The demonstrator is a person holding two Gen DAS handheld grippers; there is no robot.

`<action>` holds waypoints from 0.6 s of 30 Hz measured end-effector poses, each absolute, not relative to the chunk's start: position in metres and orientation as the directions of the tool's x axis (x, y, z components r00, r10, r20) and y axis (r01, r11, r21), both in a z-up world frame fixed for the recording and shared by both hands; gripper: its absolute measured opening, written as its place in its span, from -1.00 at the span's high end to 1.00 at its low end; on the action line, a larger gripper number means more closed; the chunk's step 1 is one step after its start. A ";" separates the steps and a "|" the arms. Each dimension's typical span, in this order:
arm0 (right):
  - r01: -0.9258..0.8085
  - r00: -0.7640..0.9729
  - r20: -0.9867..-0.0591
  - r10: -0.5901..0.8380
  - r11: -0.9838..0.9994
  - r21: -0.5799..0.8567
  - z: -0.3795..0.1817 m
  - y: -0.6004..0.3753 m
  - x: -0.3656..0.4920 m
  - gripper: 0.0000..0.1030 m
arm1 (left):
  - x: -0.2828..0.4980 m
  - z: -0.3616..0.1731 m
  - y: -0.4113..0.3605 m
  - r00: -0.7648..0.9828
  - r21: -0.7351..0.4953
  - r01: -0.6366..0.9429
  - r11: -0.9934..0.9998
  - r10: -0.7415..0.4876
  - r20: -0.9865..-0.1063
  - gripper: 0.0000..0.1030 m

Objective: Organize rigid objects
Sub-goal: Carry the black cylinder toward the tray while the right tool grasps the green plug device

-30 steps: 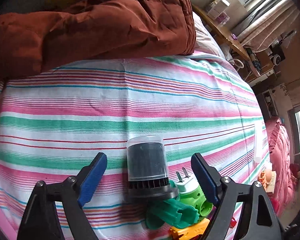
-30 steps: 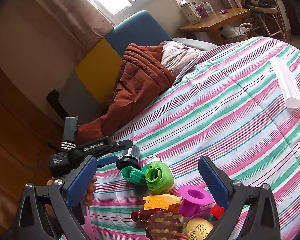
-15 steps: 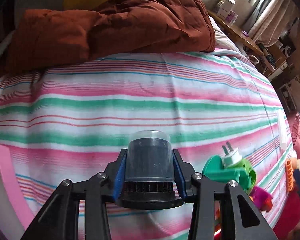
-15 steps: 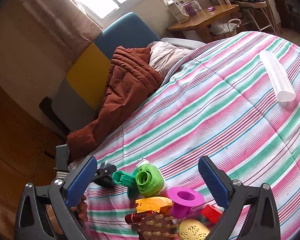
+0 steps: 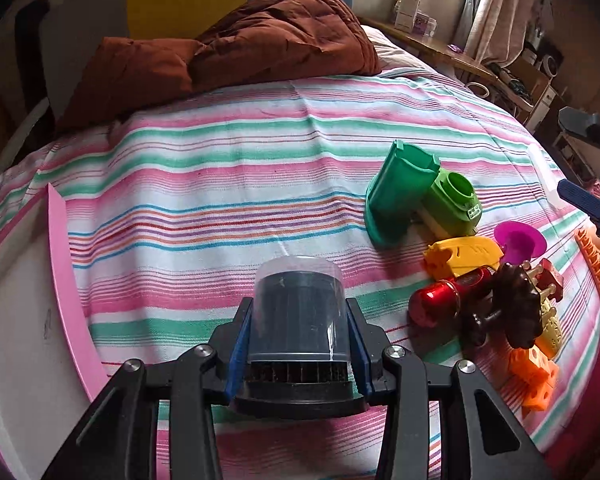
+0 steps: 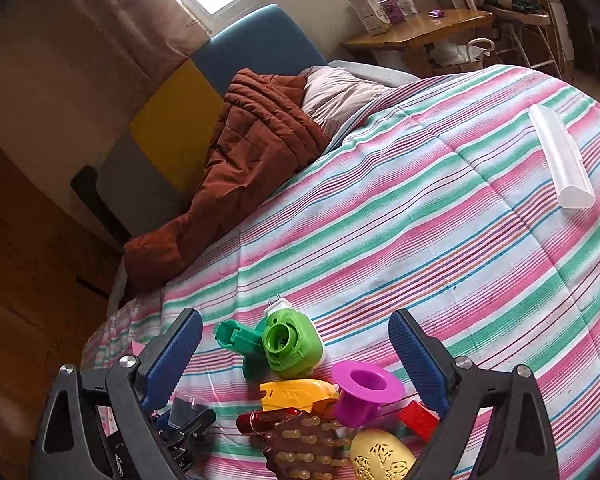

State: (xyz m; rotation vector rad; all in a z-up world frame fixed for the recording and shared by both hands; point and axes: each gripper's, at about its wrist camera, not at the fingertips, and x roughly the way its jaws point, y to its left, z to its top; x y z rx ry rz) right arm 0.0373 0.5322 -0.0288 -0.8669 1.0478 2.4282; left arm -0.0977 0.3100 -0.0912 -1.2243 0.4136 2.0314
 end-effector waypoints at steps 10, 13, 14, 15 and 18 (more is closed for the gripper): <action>-0.351 -0.538 -0.842 0.039 -0.918 0.182 -0.038 0.489 -0.019 -0.41 | -0.103 -0.093 0.301 -0.262 -0.150 -0.702 -0.697 0.448 -0.854 0.15; -0.267 -0.447 -0.893 0.056 -0.961 0.073 -0.051 0.482 -0.042 -0.41 | -0.104 -0.094 0.299 -0.258 -0.167 -0.693 -0.702 0.457 -0.851 0.15; -0.252 -0.425 -0.904 0.057 -0.966 0.057 -0.056 0.483 -0.049 -0.41 | -0.105 -0.095 0.297 -0.258 -0.171 -0.690 -0.704 0.460 -0.850 0.15; -0.237 -0.395 -0.918 0.044 -0.970 0.056 -0.063 0.484 -0.057 -0.41 | -0.105 -0.095 0.296 -0.258 -0.174 -0.687 -0.705 0.461 -0.849 0.15; -0.228 -0.336 -0.941 0.026 -0.972 0.055 -0.082 0.487 -0.074 -0.40 | -0.105 -0.095 0.295 -0.266 -0.172 -0.687 -0.706 0.464 -0.845 0.14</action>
